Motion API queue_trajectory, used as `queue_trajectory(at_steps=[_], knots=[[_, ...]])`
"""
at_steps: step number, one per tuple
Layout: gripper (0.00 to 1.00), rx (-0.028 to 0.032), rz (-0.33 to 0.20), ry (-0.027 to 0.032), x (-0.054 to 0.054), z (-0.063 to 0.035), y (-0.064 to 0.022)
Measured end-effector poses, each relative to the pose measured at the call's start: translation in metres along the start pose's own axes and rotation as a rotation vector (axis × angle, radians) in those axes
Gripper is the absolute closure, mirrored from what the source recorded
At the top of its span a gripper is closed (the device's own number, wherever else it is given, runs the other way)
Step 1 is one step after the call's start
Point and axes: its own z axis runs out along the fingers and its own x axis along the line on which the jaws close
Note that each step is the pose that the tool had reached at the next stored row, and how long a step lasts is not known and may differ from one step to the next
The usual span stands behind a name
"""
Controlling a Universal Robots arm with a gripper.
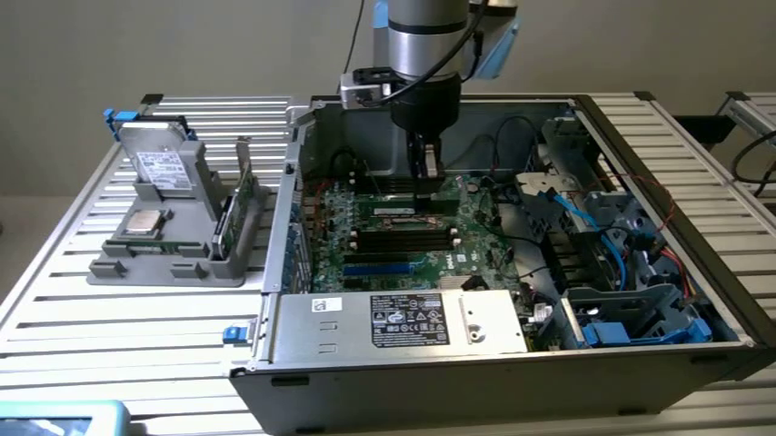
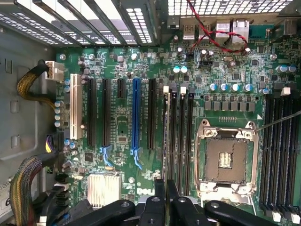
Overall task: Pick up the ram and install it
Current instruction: 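Insert the ram into the slot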
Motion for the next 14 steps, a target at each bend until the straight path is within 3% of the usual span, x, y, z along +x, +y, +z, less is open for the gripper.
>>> queue_trajectory(at_steps=[5,8,10,14], knots=[[0.87,0.0000,0.000,0.0030,-0.009,0.0076,0.0003],[0.87,0.0004,-0.001,0.0130,-0.009,0.0105,0.0004],[0.87,0.0005,-0.001,0.0166,-0.009,0.0131,0.0005],[0.87,0.0009,-0.001,0.0170,-0.010,0.0203,0.0009]])
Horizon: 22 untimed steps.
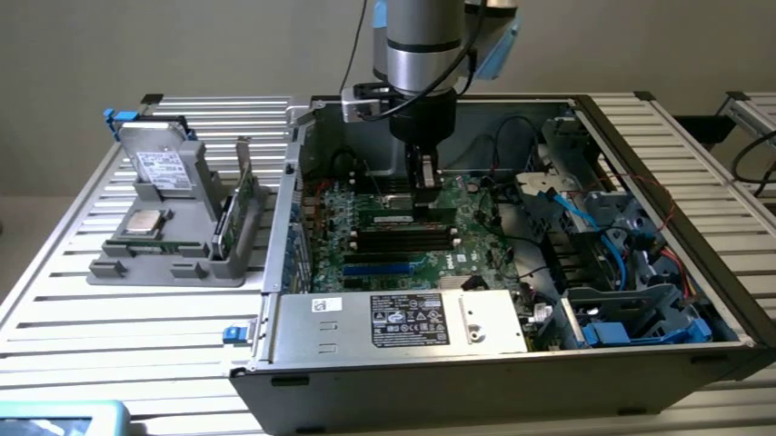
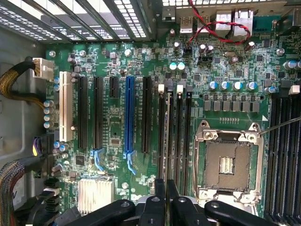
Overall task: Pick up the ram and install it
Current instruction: 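Insert the ram into the slot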
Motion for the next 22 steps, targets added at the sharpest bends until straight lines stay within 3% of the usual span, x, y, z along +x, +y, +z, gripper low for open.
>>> queue_trajectory(at_steps=[15,22], knots=[[0.87,0.0006,0.000,-0.0002,0.004,0.0109,0.0006],[0.87,0.0047,0.001,-0.0006,0.003,0.0175,0.0010]])
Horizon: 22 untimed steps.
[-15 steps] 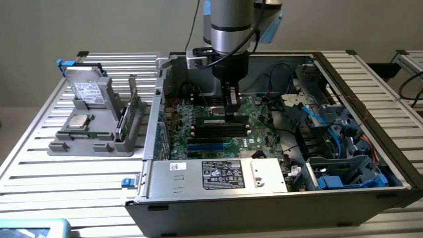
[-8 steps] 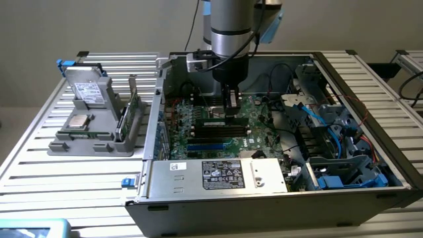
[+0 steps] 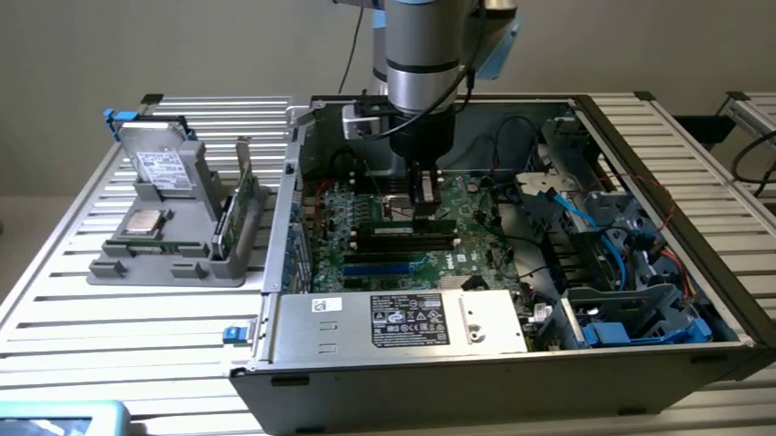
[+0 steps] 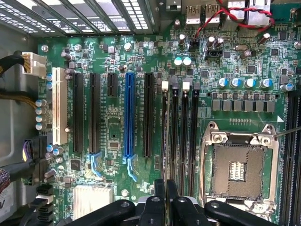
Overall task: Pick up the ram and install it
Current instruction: 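Insert the ram into the slot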
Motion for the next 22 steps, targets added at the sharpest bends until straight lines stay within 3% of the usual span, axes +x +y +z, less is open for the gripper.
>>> queue_trajectory(at_steps=[9,22], knots=[[0.87,0.0099,0.001,-0.0002,-0.0006,0.0046,0.0029],[0.87,0.0143,0.002,-0.0005,0.0008,0.0065,0.0033]])
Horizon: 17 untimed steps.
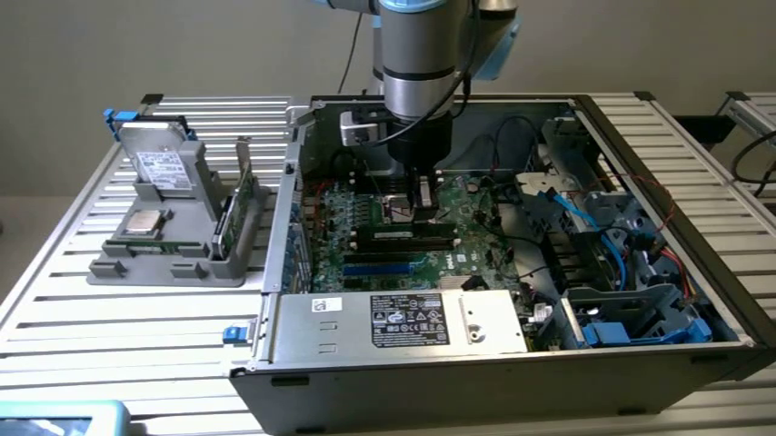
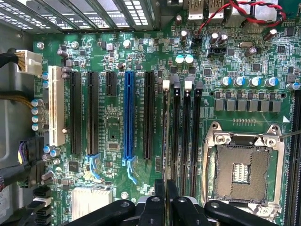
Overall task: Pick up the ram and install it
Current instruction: 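Insert the ram into the slot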
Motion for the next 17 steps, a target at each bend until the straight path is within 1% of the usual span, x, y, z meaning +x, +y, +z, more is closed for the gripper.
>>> queue_trajectory(at_steps=[6,13,17], knots=[[0.87,0.0064,0.001,0.0001,-0.0002,0.0013,0.0011],[0.87,0.0091,0.001,0.0000,0.0003,0.0017,0.0018],[0.87,0.0095,0.002,0.0000,0.0013,0.0021,0.0019]])
